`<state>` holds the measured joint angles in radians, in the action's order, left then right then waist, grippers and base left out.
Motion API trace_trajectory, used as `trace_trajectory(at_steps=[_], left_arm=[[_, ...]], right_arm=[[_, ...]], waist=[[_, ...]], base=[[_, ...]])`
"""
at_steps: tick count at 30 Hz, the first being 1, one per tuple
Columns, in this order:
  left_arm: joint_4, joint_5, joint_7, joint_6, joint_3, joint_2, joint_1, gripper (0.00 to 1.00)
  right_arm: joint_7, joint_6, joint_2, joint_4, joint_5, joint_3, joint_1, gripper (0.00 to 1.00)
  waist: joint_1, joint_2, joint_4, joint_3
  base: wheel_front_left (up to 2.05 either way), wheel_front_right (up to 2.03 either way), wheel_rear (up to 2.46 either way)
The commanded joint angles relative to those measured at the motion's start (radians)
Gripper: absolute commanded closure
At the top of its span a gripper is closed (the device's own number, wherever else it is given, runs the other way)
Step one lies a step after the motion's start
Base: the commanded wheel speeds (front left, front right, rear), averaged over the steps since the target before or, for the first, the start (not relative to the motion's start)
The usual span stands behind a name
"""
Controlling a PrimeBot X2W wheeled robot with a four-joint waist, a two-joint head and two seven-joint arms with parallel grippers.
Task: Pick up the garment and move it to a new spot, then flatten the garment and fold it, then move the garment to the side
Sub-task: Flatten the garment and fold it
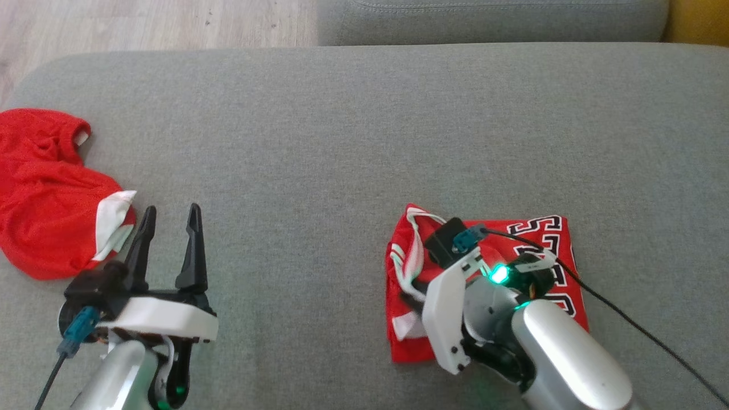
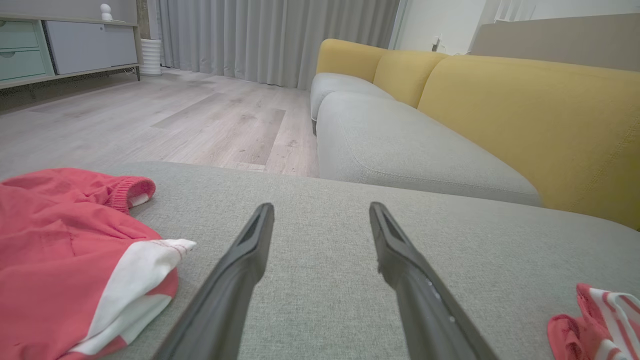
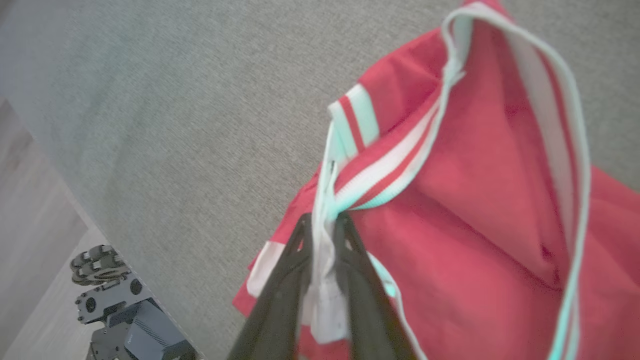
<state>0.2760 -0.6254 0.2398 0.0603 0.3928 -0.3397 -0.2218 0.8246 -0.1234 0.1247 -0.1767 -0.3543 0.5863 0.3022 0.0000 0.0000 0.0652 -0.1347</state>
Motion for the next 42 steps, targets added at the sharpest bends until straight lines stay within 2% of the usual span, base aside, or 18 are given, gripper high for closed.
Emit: trace_trajectory(at_steps=[1,5,10,16,19,21,22,23,28,29,33,34,37,40,42], left_arm=[[-0.023,-0.002,0.009,-0.004,-0.036,-0.024,-0.060,0.00],[-0.017,-0.002,0.012,-0.006,-0.039,-0.024,-0.060,0.00],[-0.010,-0.003,0.014,-0.008,-0.043,-0.026,-0.058,0.00],[-0.006,-0.005,0.016,-0.010,-0.048,-0.029,-0.053,0.00],[-0.006,-0.005,0.017,-0.012,-0.049,-0.027,-0.054,0.00],[-0.006,-0.004,0.017,-0.013,-0.050,-0.027,-0.057,0.00],[-0.006,-0.004,0.018,-0.014,-0.051,-0.027,-0.058,0.00],[-0.006,-0.004,0.018,-0.015,-0.052,-0.027,-0.059,0.00],[-0.003,-0.001,0.019,-0.019,-0.054,-0.029,-0.069,0.00],[-0.001,0.001,0.019,-0.021,-0.053,-0.027,-0.075,0.00],[0.006,0.005,0.020,-0.026,-0.048,-0.022,-0.087,0.00],[0.006,0.005,0.020,-0.026,-0.048,-0.022,-0.087,0.00],[0.012,0.007,0.020,-0.029,-0.044,-0.018,-0.089,0.00],[0.016,0.009,0.020,-0.030,-0.044,-0.017,-0.087,0.00],[0.018,0.009,0.020,-0.029,-0.046,-0.018,-0.083,0.00]], right_arm=[[-0.020,-0.007,-0.032,0.032,-0.006,0.012,0.044,0.00],[-0.053,-0.007,-0.043,0.045,-0.035,0.011,0.056,0.00],[-0.150,-0.007,-0.029,0.183,-0.089,-0.085,0.050,0.00],[-0.296,-0.007,0.040,0.299,0.036,-0.307,-0.035,0.00],[-0.323,-0.007,0.060,0.285,0.109,-0.360,-0.118,0.00],[-0.328,-0.007,0.057,0.266,0.144,-0.359,-0.167,0.00],[-0.328,-0.007,0.051,0.253,0.159,-0.346,-0.185,0.45],[-0.325,-0.007,0.041,0.238,0.164,-0.323,-0.198,1.00],[-0.304,-0.007,-0.010,0.123,0.177,-0.151,-0.187,1.00],[-0.294,-0.007,-0.028,0.061,0.170,-0.073,-0.157,1.00],[-0.315,-0.007,-0.058,-0.047,0.121,0.086,-0.072,1.00],[-0.315,-0.007,-0.058,-0.047,0.121,0.086,-0.072,1.00],[-0.366,-0.007,-0.070,-0.090,0.057,0.169,-0.017,1.00],[-0.397,-0.007,-0.073,-0.111,0.009,0.191,0.020,1.00],[-0.419,-0.007,-0.073,-0.106,-0.008,0.172,0.034,0.69]], waist=[[0.0000,0.0000,0.000,-0.001],[0.0000,0.0000,-0.002,-0.002],[0.0000,0.0000,-0.009,0.006],[0.0000,0.0000,-0.021,0.014],[0.0000,0.0000,-0.023,0.011],[0.0000,0.0000,-0.025,0.007],[0.0000,0.0000,-0.027,0.004],[0.0000,0.0000,-0.029,0.001],[0.0000,0.0000,-0.030,-0.010],[0.0000,0.0000,-0.026,-0.013],[0.0000,0.0000,-0.011,-0.019],[0.0000,0.0000,-0.011,-0.019],[0.0000,0.0000,0.000,-0.018],[0.0000,0.0000,0.006,-0.014],[0.0000,0.0000,0.006,-0.008]], base=[[0.00,0.00,0.00],[0.00,0.00,0.00],[0.00,0.00,0.00],[0.00,0.00,0.00],[0.00,0.00,0.00],[0.00,0.00,0.00],[0.00,0.00,0.00],[0.00,0.00,0.00],[0.00,0.00,0.00],[0.00,0.00,0.00],[0.00,0.00,0.00],[0.00,0.00,0.00],[0.00,0.00,0.00],[0.00,0.00,0.00],[0.00,0.00,0.00]])
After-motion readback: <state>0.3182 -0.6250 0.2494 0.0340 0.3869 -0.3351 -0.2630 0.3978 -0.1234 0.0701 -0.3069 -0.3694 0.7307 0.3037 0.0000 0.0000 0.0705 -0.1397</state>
